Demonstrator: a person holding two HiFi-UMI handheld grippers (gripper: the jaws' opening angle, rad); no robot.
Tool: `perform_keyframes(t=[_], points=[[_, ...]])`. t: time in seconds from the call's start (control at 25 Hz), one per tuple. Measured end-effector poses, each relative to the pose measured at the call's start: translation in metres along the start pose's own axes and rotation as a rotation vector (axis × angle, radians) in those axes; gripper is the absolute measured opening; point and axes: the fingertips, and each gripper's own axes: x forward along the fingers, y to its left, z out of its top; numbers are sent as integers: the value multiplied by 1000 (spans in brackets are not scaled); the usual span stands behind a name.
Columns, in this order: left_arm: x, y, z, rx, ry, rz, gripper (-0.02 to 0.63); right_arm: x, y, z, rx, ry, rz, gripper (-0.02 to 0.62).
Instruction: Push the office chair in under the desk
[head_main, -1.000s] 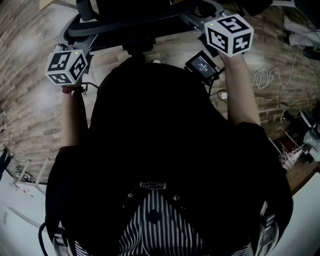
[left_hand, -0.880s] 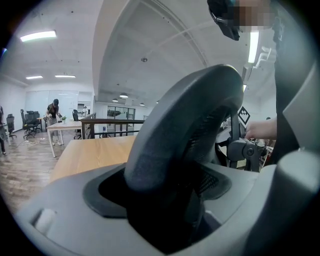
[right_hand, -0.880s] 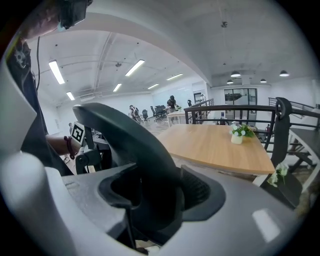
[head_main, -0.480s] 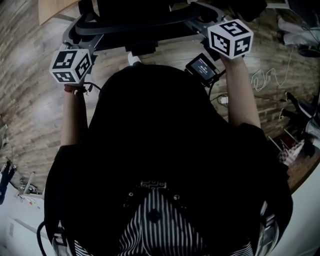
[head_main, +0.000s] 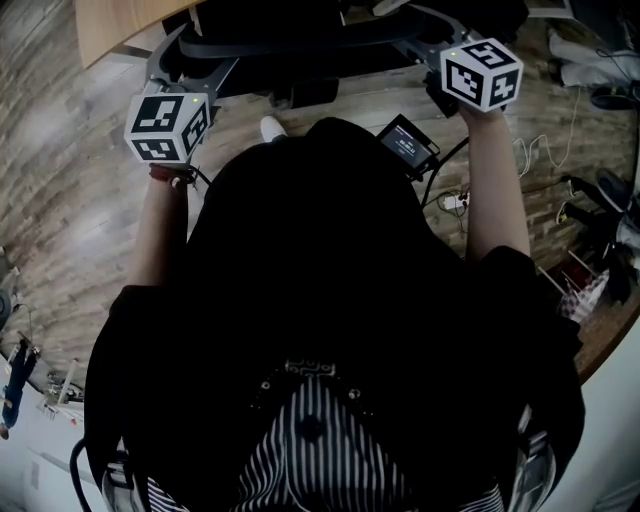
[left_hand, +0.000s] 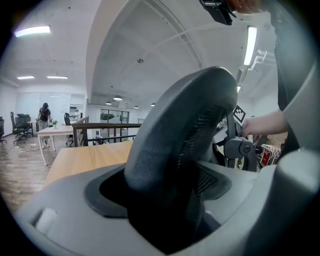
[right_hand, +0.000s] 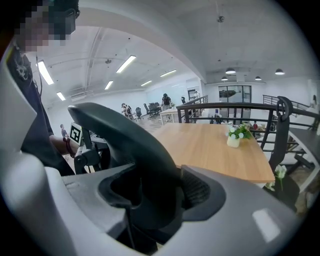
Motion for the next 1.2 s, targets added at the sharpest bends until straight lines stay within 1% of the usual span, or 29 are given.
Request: perform_keyframes(t=[0.08,0.24,0.4,0.52,0.64,0.84,1.04,1.2], points=[[4,3,2,-2,-6,-3,385,4,-5,4,4,-3,-9,253],[8,10,5,-29,-6,-18,383,9,-7,11,3,2,-12,253],[2,12,11,-41,-28,-12,383,8,-3,20,-11,-4,-5,253],[0,14,20,-67,-46,-12,382,6,-3,32,-25,-4,6,253],[23,28,22,-86,-36,-6,382,22,-26,41,-34,8,21,253],[86,72,22,-122,3,-3,382,73,-84,59,-28,43,46,252],[95,87,26,-126,3,19,382,86,-93,71,-46,34,66,252],[97,90,32,-126,-4,34,382,88,-98,80,-57,38,73,252]])
